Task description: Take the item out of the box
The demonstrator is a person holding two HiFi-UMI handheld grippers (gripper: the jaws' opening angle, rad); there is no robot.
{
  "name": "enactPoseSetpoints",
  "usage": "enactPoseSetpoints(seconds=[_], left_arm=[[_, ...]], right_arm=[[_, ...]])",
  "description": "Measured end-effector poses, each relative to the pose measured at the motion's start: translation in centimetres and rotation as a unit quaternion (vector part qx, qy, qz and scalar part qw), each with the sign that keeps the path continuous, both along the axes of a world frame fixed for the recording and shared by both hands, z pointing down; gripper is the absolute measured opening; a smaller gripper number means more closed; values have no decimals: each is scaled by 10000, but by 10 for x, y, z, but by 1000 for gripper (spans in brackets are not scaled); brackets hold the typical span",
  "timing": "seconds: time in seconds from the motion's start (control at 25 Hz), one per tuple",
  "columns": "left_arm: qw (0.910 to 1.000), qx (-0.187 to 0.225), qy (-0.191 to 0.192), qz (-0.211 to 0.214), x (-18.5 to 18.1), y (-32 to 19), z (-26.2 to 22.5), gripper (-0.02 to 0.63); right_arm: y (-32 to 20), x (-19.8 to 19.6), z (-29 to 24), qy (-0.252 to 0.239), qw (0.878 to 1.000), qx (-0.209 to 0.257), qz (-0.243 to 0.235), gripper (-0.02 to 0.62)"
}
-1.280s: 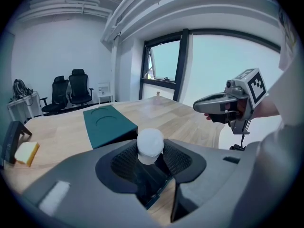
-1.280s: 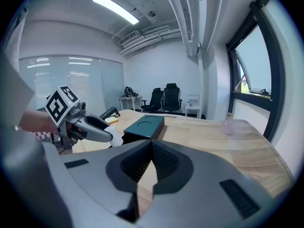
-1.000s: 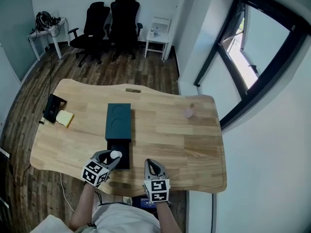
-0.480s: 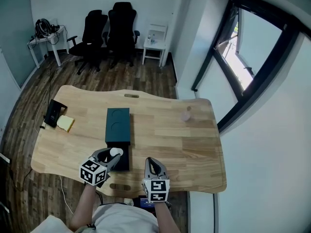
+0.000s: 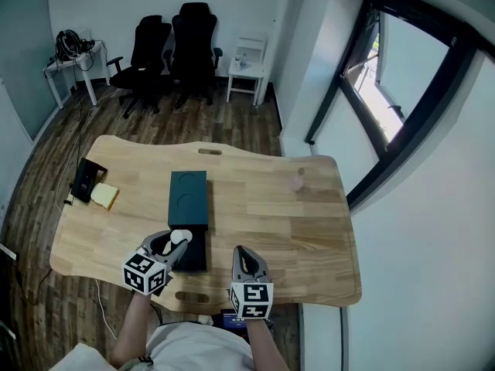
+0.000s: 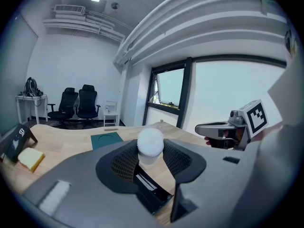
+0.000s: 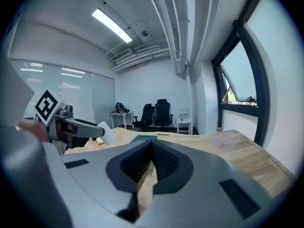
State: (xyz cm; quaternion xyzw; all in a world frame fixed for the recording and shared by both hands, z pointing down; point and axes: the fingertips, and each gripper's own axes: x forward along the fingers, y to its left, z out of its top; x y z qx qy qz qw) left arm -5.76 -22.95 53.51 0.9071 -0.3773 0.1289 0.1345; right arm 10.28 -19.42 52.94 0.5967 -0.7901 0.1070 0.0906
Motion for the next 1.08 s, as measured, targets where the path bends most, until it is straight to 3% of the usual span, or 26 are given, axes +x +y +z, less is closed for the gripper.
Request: enactPoseSetpoints(seconds=[1.08], left_arm=[[9998,-163,-87,-43,-15,-5,12,167]], right_arm=[[-8,-9,8,86,9997,-141,-192,5]])
